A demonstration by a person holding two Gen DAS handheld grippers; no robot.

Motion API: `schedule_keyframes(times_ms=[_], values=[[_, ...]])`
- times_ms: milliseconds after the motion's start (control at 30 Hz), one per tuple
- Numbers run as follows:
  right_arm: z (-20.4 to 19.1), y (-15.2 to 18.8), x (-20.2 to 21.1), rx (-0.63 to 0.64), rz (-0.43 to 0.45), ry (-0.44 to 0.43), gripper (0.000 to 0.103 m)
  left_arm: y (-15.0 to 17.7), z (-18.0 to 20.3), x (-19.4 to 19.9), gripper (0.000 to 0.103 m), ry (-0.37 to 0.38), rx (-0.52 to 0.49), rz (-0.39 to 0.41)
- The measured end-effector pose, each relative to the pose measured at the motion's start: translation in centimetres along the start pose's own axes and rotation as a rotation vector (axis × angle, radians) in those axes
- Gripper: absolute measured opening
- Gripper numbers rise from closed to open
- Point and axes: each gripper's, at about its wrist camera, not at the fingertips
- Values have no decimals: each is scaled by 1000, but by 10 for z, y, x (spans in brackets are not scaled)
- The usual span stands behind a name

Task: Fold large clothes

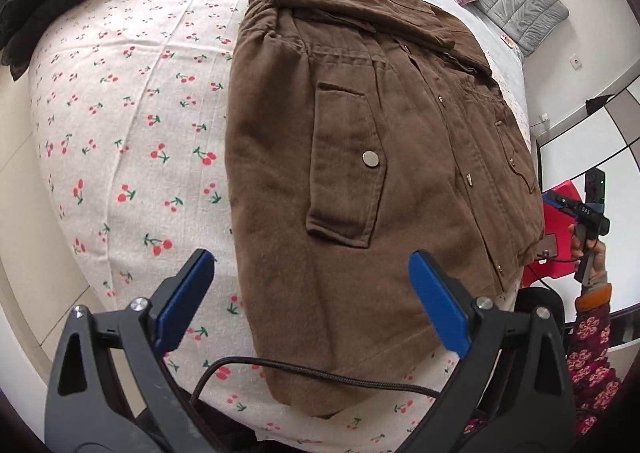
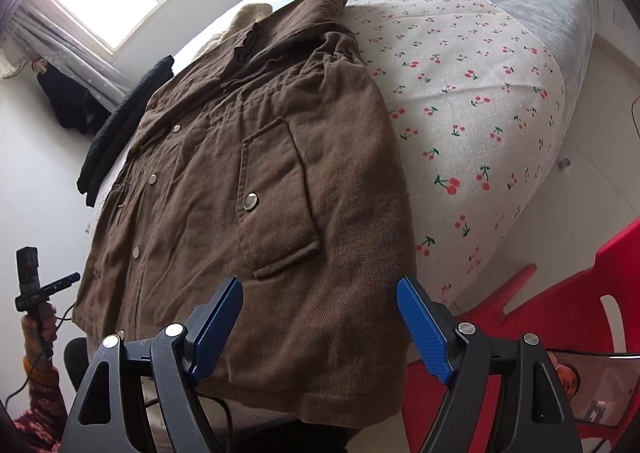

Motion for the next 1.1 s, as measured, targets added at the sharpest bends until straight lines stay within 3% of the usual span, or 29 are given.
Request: schedule_keyframes(times_ms=[233, 533, 900, 1100], values=[[5, 21, 0, -5, -23, -25, 81, 14, -9, 12, 98, 12, 10, -41], [25, 31, -3, -84, -33, -65, 81, 30, -17, -22, 97, 154, 94, -182], [37, 41, -42, -234, 9, -164, 81, 27, -5, -34, 95, 228, 54, -152], [30, 42, -45, -263, 57, -127, 83, 22, -6, -41, 95, 297, 44, -142]])
Point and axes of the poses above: each gripper's, at about its wrist camera, not at the fingertips, and x roughly against the way its jaws point, z to its right, y to its underside, and after that the axes turned 3 degrees about x, right-handed
